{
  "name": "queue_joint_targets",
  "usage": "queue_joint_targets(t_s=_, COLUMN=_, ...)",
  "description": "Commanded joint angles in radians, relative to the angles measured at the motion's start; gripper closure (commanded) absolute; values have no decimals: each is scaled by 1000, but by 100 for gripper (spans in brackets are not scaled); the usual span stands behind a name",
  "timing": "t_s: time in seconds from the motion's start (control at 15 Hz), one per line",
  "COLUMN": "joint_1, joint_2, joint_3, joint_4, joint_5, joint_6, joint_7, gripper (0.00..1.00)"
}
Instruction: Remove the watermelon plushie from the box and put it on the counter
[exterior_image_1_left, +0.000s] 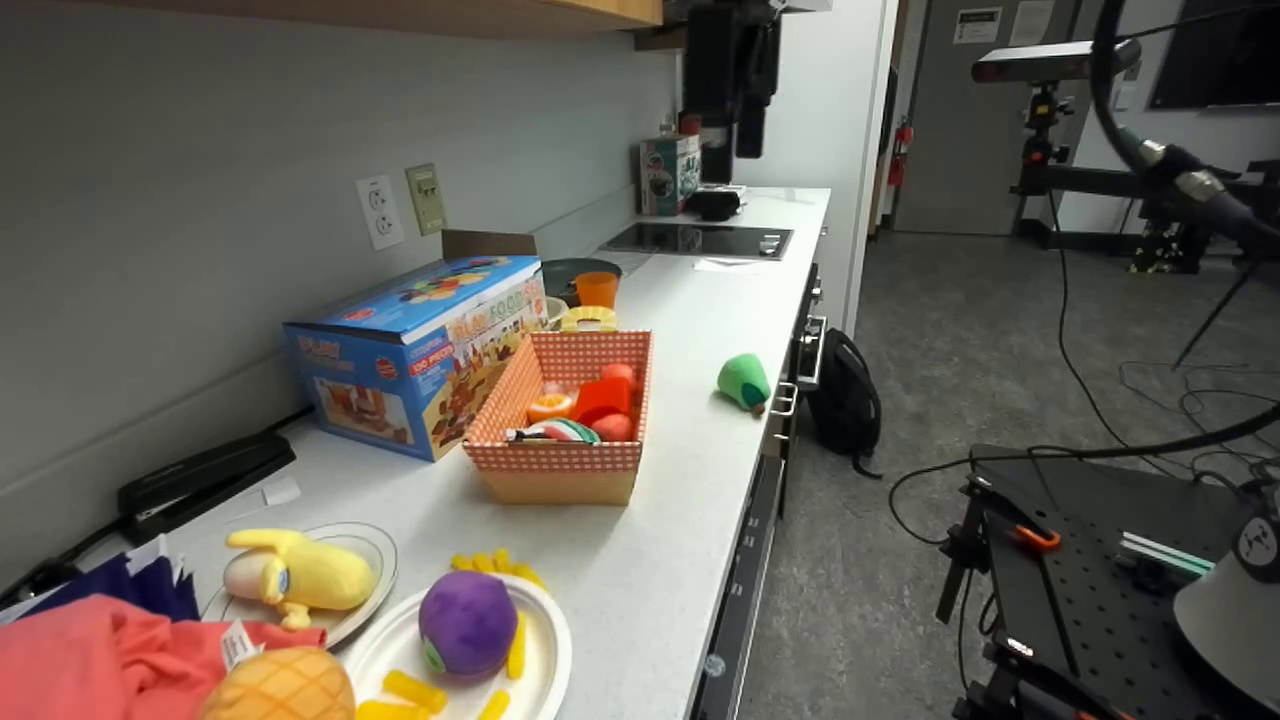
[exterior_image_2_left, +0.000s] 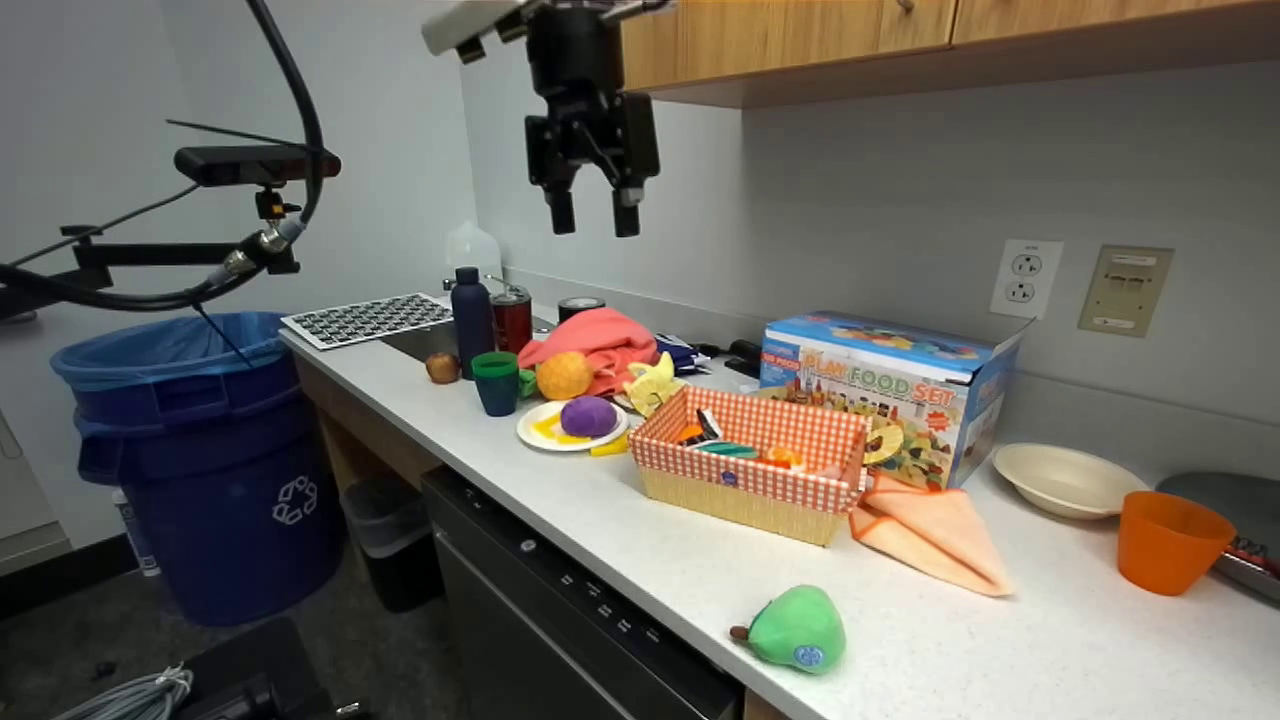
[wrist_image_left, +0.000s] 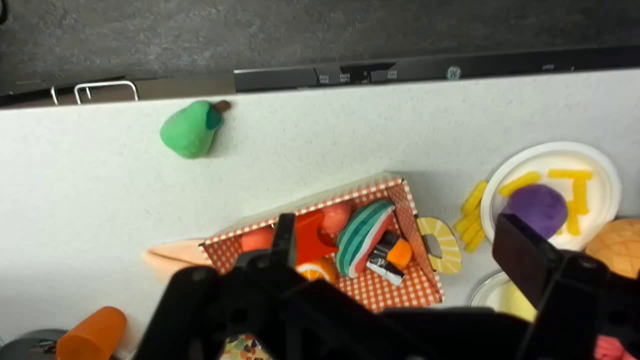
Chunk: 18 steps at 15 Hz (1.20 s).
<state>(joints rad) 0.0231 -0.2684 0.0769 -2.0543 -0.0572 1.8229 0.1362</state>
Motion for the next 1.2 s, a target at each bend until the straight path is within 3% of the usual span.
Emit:
queue_joint_targets(t_s=0.0, joint_1=-9, joint_2=211, joint_3=-24, joint_4=159, joint_5=-7, joint_6=89, joint_7=-26, gripper=0)
queue_joint_targets(t_s=0.4, joint_1=-9, joint_2=444, joint_3=-59, joint_4=307, joint_5=27, joint_6=145, joint_7=-29, gripper=0)
queue_joint_targets(t_s=0.53, joint_1=1, joint_2=410, joint_3=-62, joint_4=254, joint_5=7, joint_6=152, joint_7=-3, gripper=0)
queue_joint_targets(t_s=0.93, joint_1=1, joint_2=456, joint_3=-66, joint_4=293, joint_5=7, joint_6=153, joint_7=-3, gripper=0)
queue_joint_targets(t_s=1.13, joint_1=-14, joint_2=510, joint_3=-72, joint_4=310, joint_5=24, joint_6=208, joint_7=-32, gripper=0)
